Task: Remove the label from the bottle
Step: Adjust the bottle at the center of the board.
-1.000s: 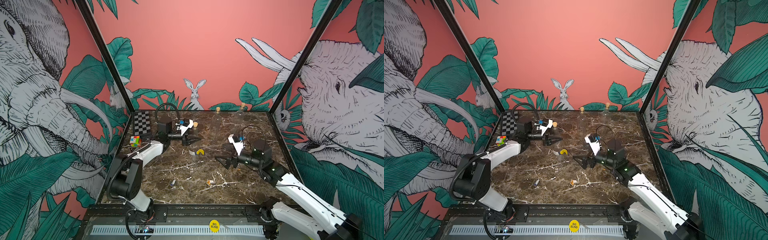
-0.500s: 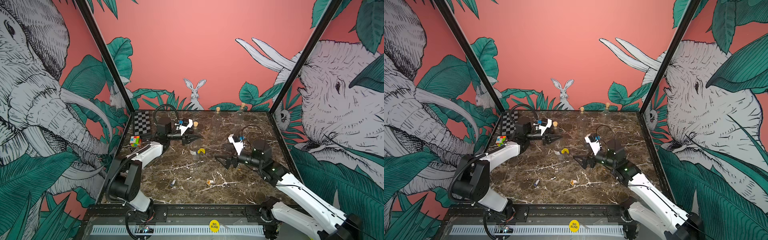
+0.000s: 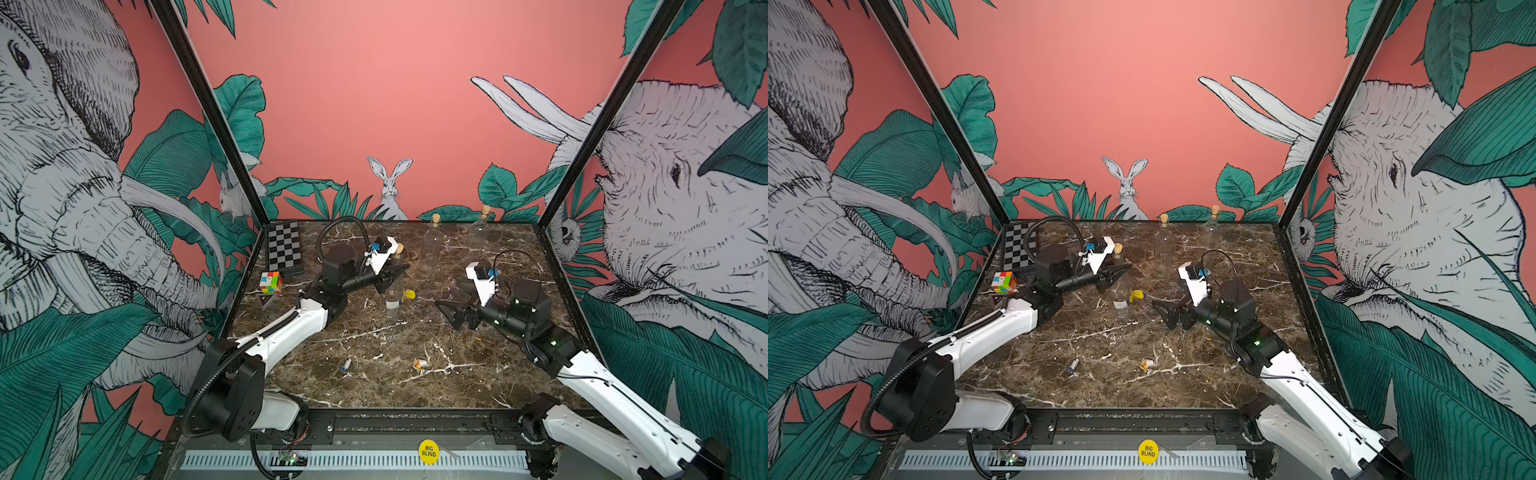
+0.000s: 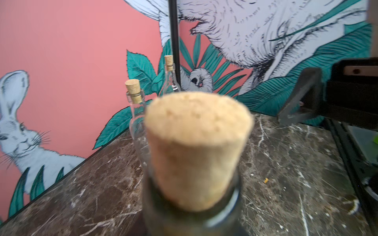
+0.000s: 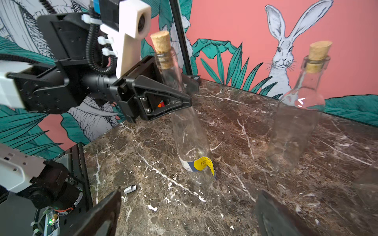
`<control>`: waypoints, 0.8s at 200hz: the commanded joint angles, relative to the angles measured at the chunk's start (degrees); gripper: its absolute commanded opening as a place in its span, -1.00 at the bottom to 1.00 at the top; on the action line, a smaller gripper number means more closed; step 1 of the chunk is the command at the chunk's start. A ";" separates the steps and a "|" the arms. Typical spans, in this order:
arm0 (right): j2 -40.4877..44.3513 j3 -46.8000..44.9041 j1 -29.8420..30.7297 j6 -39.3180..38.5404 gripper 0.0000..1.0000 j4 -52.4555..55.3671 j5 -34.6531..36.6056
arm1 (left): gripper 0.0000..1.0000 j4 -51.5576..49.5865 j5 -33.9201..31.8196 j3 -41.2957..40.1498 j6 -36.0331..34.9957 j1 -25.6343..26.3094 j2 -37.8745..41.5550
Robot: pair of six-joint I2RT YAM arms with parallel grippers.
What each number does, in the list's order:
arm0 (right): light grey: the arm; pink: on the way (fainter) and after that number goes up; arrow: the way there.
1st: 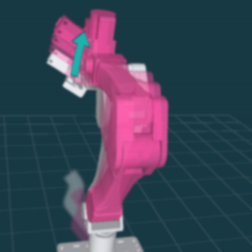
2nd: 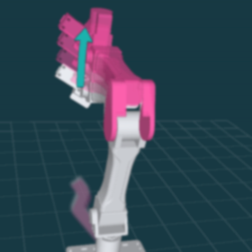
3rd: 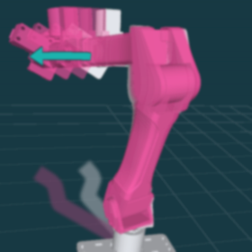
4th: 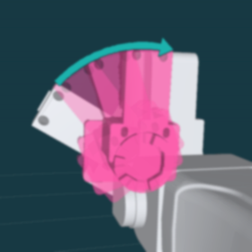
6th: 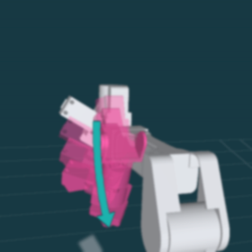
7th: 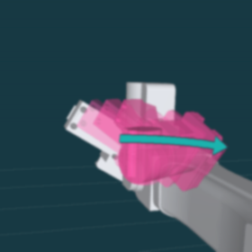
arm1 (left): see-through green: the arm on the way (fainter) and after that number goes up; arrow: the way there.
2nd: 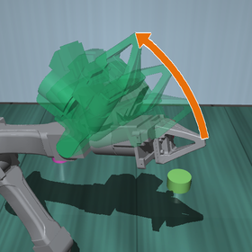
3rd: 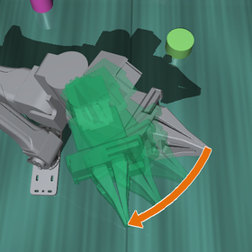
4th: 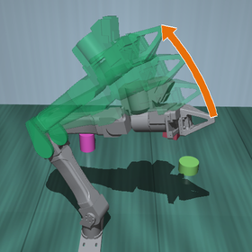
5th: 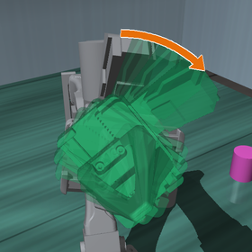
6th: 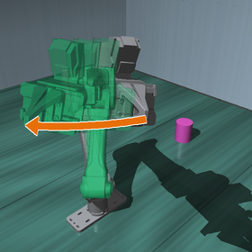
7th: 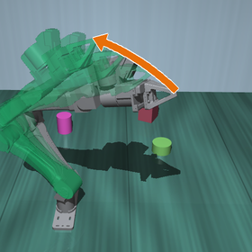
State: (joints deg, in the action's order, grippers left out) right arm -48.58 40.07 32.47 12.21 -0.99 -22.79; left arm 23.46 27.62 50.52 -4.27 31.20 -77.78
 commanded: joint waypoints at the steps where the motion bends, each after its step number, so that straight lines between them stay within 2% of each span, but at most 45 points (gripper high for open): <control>1: 1.91 0.73 -0.30 0.54 0.99 -1.28 3.53 | -1.00 2.52 -16.97 -0.43 4.84 1.84 3.97; 29: 4.56 -0.36 -0.30 -0.10 0.98 -0.10 5.33 | -1.00 6.40 -26.27 -2.46 8.06 3.48 4.83; 61: 7.66 -1.30 -0.32 -1.64 0.99 1.64 7.54 | -1.00 7.29 -36.11 -2.23 7.16 6.58 4.24; 102: 8.59 -1.67 -0.36 -1.97 0.99 2.20 8.55 | -1.00 8.61 -36.90 -1.92 6.91 8.17 1.80; 135: 8.59 -1.75 -0.38 -2.21 0.98 2.52 8.85 | -0.33 7.93 -35.44 -2.64 3.42 8.13 3.09; 160: 8.17 -1.99 -0.39 -1.95 0.98 2.17 8.80 | 0.31 5.54 -33.42 -3.35 0.01 8.13 5.26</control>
State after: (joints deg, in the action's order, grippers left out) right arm -40.49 38.59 32.45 10.48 2.48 -14.52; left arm 27.77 -7.07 47.83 -0.36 39.18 -76.14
